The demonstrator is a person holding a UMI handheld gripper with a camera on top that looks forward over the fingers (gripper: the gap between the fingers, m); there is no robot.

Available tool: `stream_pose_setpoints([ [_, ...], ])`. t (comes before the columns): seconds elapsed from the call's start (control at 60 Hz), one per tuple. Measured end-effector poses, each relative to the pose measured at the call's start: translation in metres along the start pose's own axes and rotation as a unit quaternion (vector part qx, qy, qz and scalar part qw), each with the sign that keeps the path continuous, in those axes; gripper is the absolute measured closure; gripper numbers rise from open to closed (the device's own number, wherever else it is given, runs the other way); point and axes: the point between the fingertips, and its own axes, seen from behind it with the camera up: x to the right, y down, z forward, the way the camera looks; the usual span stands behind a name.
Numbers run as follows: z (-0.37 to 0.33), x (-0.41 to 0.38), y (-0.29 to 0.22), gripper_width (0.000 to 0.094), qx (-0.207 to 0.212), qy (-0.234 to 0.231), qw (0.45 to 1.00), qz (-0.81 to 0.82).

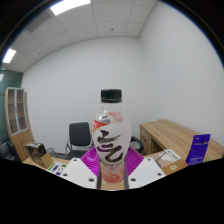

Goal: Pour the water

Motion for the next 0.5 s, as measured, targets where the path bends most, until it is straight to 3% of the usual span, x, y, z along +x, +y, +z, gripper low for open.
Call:
stream_pose_setpoints([
  [0.117,0.004,0.038,0.078,0.0636,-0.039,0.007,0.999,-0.03],
  [0.267,0.013,0.04,0.139,0.0634,-0.087,0.002,0.995,-0.046],
  [0.417,0.014,0.047,0.181,0.063,-0.11,-0.004,0.992,-0.056],
  [0.5,0.013,0.048,0.178,0.0635,-0.091,-0.007,0.994,-0.059],
])
